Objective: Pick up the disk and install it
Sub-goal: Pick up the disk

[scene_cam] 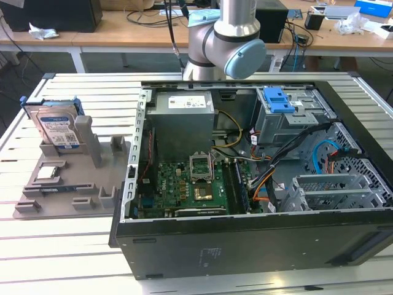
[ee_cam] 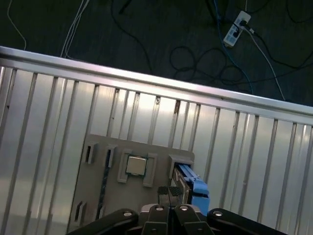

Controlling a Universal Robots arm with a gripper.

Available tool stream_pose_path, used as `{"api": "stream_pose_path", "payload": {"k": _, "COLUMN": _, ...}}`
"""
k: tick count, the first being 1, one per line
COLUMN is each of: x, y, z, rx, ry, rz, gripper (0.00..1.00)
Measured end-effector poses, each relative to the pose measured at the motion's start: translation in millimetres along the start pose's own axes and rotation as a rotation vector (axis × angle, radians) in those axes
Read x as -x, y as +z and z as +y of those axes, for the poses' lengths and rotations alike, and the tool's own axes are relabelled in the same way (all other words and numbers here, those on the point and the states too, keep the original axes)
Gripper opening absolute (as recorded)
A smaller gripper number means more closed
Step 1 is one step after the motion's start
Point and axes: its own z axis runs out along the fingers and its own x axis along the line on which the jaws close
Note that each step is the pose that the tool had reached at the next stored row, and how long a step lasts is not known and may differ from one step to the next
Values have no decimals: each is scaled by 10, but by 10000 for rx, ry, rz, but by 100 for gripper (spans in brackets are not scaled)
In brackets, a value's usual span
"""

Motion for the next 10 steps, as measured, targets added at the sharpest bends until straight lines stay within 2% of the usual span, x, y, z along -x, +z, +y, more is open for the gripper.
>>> {"api": "stream_pose_path", "payload": {"k": 7, "x": 0, "y": 0, "z": 0, "rx": 0, "ry": -11, "rz": 1, "gripper": 11}}
{"api": "stream_pose_path", "payload": {"k": 10, "x": 0, "y": 0, "z": 0, "rx": -1, "ry": -12, "rz": 1, "gripper": 29}}
